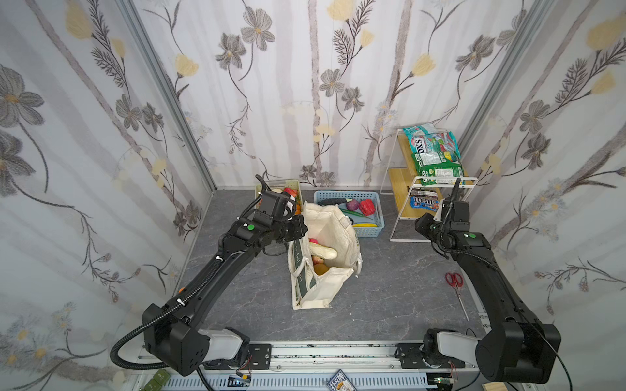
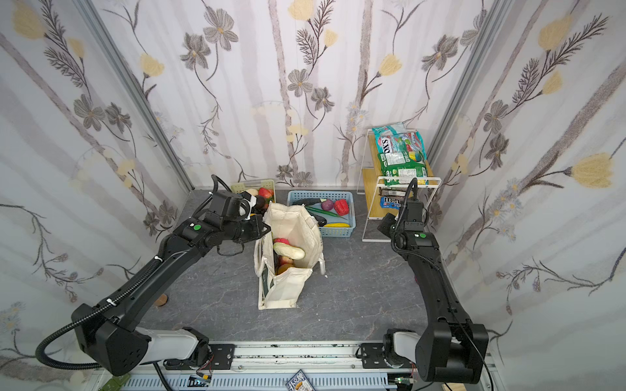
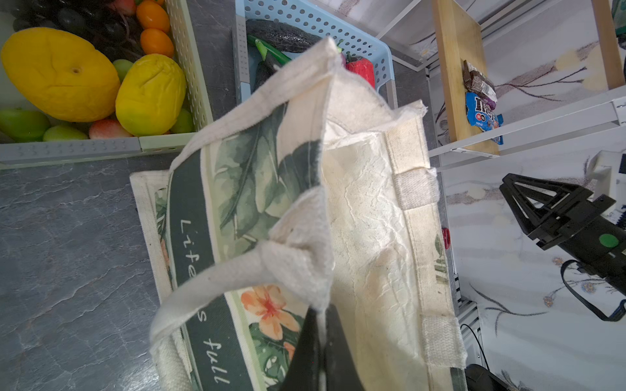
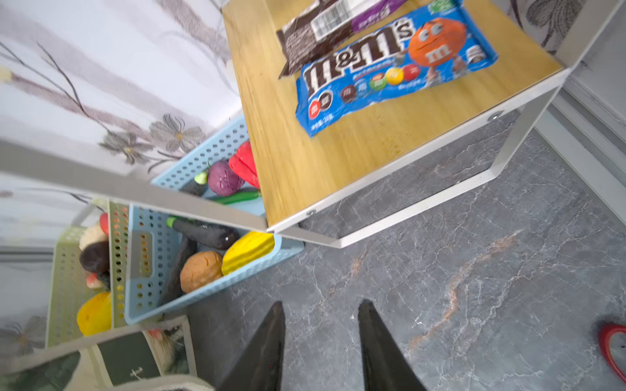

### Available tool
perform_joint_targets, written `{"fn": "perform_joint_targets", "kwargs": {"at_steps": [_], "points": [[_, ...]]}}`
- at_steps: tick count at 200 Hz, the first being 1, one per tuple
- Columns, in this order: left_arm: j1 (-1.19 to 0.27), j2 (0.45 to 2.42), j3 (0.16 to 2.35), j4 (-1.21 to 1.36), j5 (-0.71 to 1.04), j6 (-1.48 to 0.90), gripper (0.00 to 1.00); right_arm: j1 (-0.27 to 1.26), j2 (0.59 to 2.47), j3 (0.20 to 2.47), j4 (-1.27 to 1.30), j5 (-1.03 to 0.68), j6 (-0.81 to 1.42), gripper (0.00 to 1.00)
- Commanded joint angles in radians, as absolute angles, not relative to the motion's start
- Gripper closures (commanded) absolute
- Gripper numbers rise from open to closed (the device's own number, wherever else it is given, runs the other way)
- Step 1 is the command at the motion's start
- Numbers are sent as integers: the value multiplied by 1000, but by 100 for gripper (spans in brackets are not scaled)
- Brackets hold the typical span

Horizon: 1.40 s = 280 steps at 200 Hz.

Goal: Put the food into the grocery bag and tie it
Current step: 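Move the right gripper to the shelf and lower it toward the M&M's bag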

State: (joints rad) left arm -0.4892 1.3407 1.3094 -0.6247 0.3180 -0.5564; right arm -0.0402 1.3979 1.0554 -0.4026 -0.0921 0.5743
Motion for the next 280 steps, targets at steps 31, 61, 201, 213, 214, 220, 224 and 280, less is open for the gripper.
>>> {"fn": "perform_joint_targets", "kwargs": {"at_steps": [31, 61, 201, 213, 214, 220, 224, 280], "points": [[-489, 1338, 1319, -590, 324, -551, 100, -118, 1453, 1023, -54, -119, 805, 65], [-490, 1326, 1310, -591, 314, -552, 100, -139, 1484, 1014, 36, -107, 877, 65], [-489, 1314, 1297, -577, 311, -554, 100, -224, 1679, 1039, 164, -225, 1113, 65], [-489, 1307, 1290, -573, 308, -557, 100, -231, 1683, 1030, 193, -235, 1135, 65], [-489, 1307, 1289, -574, 308, -558, 100, -230, 1683, 1029, 195, -236, 1137, 65], [-489, 1304, 1285, -572, 307, -559, 100, -232, 1686, 1026, 204, -244, 1149, 65], [-489, 1302, 1282, -569, 307, -560, 100, -233, 1688, 1025, 210, -248, 1156, 65], [-489, 1280, 1259, -557, 297, -570, 100, -234, 1706, 1008, 293, -272, 1237, 69]]}}
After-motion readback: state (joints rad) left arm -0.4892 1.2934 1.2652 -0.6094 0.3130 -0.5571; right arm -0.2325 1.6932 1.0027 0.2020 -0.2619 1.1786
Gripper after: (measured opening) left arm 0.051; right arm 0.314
